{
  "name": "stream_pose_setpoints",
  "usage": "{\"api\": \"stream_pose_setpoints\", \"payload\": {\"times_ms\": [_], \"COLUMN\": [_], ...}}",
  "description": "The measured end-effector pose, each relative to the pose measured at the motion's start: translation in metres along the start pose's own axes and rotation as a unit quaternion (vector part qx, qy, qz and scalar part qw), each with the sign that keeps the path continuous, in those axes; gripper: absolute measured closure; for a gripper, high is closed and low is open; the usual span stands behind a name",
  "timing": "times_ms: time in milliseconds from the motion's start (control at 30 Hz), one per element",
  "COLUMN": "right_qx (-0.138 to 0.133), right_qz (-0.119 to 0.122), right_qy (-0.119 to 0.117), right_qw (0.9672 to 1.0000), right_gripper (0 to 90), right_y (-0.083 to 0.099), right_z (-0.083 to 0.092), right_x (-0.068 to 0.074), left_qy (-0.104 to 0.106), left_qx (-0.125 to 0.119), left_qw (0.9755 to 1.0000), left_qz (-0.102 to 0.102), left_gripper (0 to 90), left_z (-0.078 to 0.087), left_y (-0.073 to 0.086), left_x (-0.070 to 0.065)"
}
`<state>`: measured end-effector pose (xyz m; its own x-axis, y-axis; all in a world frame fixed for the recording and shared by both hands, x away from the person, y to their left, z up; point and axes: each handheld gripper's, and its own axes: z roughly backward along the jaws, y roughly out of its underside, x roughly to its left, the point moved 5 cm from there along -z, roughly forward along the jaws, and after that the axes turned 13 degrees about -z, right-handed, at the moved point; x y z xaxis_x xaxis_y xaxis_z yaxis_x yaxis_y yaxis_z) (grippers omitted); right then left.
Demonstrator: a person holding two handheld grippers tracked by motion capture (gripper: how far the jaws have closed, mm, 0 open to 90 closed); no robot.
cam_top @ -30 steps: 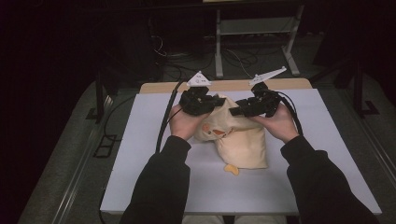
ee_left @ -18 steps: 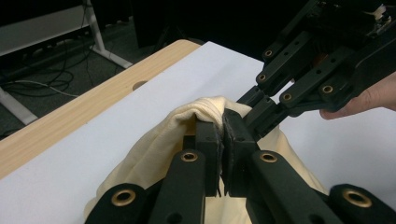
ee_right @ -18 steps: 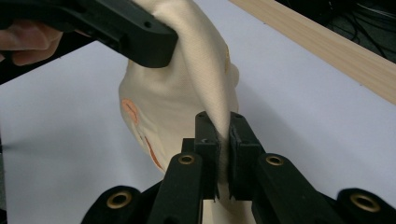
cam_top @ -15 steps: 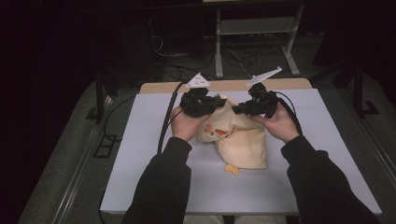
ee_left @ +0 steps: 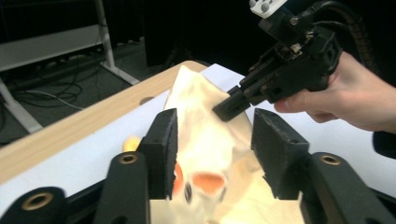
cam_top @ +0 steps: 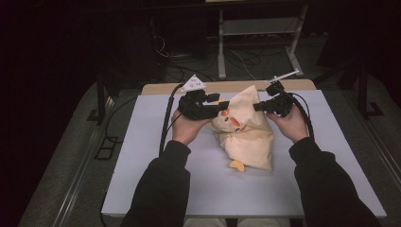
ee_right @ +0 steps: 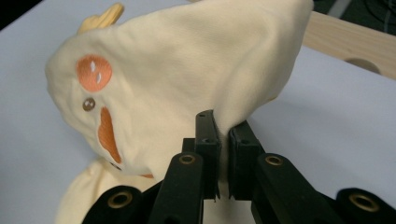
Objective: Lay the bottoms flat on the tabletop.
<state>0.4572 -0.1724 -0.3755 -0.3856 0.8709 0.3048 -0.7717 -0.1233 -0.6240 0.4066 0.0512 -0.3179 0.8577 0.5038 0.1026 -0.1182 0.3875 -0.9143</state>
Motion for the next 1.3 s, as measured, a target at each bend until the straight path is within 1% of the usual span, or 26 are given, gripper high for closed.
{"api": "stream_pose_setpoints", "payload": {"times_ms": [33, 67, 100, 133, 167, 200, 233, 267, 300, 400, 433, 467, 533, 567, 600, 700, 733, 767, 800, 833, 900, 1000, 1067, 1100, 1167, 1300], "right_qx": [0.002, 0.002, 0.003, 0.005, 0.004, 0.005, 0.005, 0.005, 0.007, 0.011, 0.010, 0.010, 0.009, 0.009, 0.010, 0.011, 0.010, 0.005, 0.005, 0.002, 0.003, 0.002, 0.003, 0.002, 0.000, 0.004], "right_qz": [-0.012, -0.018, -0.022, -0.027, -0.030, -0.032, -0.033, -0.035, -0.036, -0.037, -0.036, -0.036, -0.036, -0.036, -0.040, -0.041, -0.044, -0.064, -0.064, -0.078, -0.078, -0.087, -0.090, -0.093, -0.109, -0.114], "right_qy": [0.008, 0.011, 0.011, 0.011, 0.013, 0.016, 0.019, 0.022, 0.024, 0.032, 0.039, 0.039, 0.043, 0.043, 0.045, 0.046, 0.044, 0.030, 0.030, 0.026, 0.030, 0.035, 0.036, 0.035, 0.025, 0.028], "right_qw": [0.9999, 0.9998, 0.9997, 0.9996, 0.9994, 0.9993, 0.9993, 0.9991, 0.9990, 0.9987, 0.9986, 0.9986, 0.9984, 0.9984, 0.9981, 0.9981, 0.9980, 0.9974, 0.9974, 0.9966, 0.9965, 0.9956, 0.9953, 0.9951, 0.9937, 0.9931], "right_gripper": [83.6, 83.6, 83.6, 83.6, 83.6, 83.6, 83.7, 83.7, 83.7, 83.7, 83.7, 83.7, 83.7, 83.7, 83.7, 83.7, 83.7, 83.8, 83.8, 83.8, 83.8, 83.8, 83.8, 83.8, 83.8, 83.9], "right_y": [0.004, 0.006, 0.008, 0.010, 0.012, 0.014, 0.016, 0.018, 0.020, 0.023, 0.026, 0.026, 0.030, 0.030, 0.032, 0.036, 0.037, 0.039, 0.039, 0.040, 0.041, 0.045, 0.047, 0.048, 0.052, 0.059], "right_z": [-0.001, -0.001, -0.001, -0.002, -0.001, -0.001, -0.002, -0.002, -0.002, -0.003, -0.002, -0.002, -0.003, -0.003, -0.003, -0.004, -0.004, -0.004, -0.004, -0.003, -0.002, -0.001, 0.000, 0.000, 0.001, 0.001], "right_x": [-0.011, -0.016, -0.021, -0.025, -0.028, -0.032, -0.035, -0.038, -0.040, -0.045, -0.048, -0.048, -0.054, -0.054, -0.055, -0.059, -0.060, -0.063, -0.063, -0.067, -0.069, -0.078, -0.080, -0.083, -0.089, -0.095], "left_qy": [0.001, 0.007, 0.014, 0.014, 0.022, 0.031, 0.031, 0.032, 0.032, 0.031, 0.032, 0.032, 0.030, 0.030, 0.031, 0.031, 0.033, 0.034, 0.034, 0.036, 0.035, 0.035, 0.032, 0.032, 0.032, 0.036], "left_qx": [0.004, 0.011, 0.014, 0.014, 0.016, 0.019, 0.019, 0.026, 0.026, 0.033, 0.035, 0.035, 0.042, 0.042, 0.045, 0.053, 0.055, 0.058, 0.058, 0.060, 0.062, 0.068, 0.069, 0.068, 0.070, 0.077], "left_qw": [1.0000, 0.9999, 0.9997, 0.9997, 0.9994, 0.9989, 0.9989, 0.9983, 0.9983, 0.9975, 0.9969, 0.9969, 0.9961, 0.9961, 0.9959, 0.9952, 0.9949, 0.9946, 0.9946, 0.9943, 0.9942, 0.9937, 0.9937, 0.9937, 0.9935, 0.9928], "left_qz": [0.004, 0.010, 0.014, 0.014, 0.020, 0.031, 0.031, 0.042, 0.042, 0.054, 0.063, 0.063, 0.071, 0.071, 0.072, 0.076, 0.077, 0.079, 0.079, 0.081, 0.081, 0.082, 0.082, 0.083, 0.083, 0.085], "left_gripper": [45.2, 44.0, 43.5, 43.5, 43.5, 43.2, 42.4, 41.5, 40.6, 40.1, 39.5, 39.5, 39.1, 38.8, 38.8, 37.9, 37.8, 37.3, 37.3, 37.1, 37.0, 35.8, 35.7, 35.7, 35.5, 35.2], "left_z": [-0.001, -0.005, -0.008, -0.008, -0.010, -0.015, -0.015, -0.021, -0.021, -0.026, -0.028, -0.028, -0.031, -0.031, -0.032, -0.034, -0.035, -0.037, -0.037, -0.039, -0.040, -0.042, -0.043, -0.044, -0.045, -0.048], "left_y": [0.003, 0.011, 0.016, 0.016, 0.021, 0.032, 0.032, 0.043, 0.043, 0.055, 0.062, 0.062, 0.070, 0.070, 0.073, 0.081, 0.084, 0.089, 0.089, 0.093, 0.094, 0.097, 0.098, 0.098, 0.099, 0.102], "left_x": [0.000, -0.002, -0.004, -0.004, -0.006, -0.009, -0.009, -0.012, -0.012, -0.014, -0.015, -0.015, -0.017, -0.017, -0.018, -0.021, -0.022, -0.025, -0.025, -0.027, -0.027, -0.028, -0.028, -0.027, -0.027, -0.029]}}
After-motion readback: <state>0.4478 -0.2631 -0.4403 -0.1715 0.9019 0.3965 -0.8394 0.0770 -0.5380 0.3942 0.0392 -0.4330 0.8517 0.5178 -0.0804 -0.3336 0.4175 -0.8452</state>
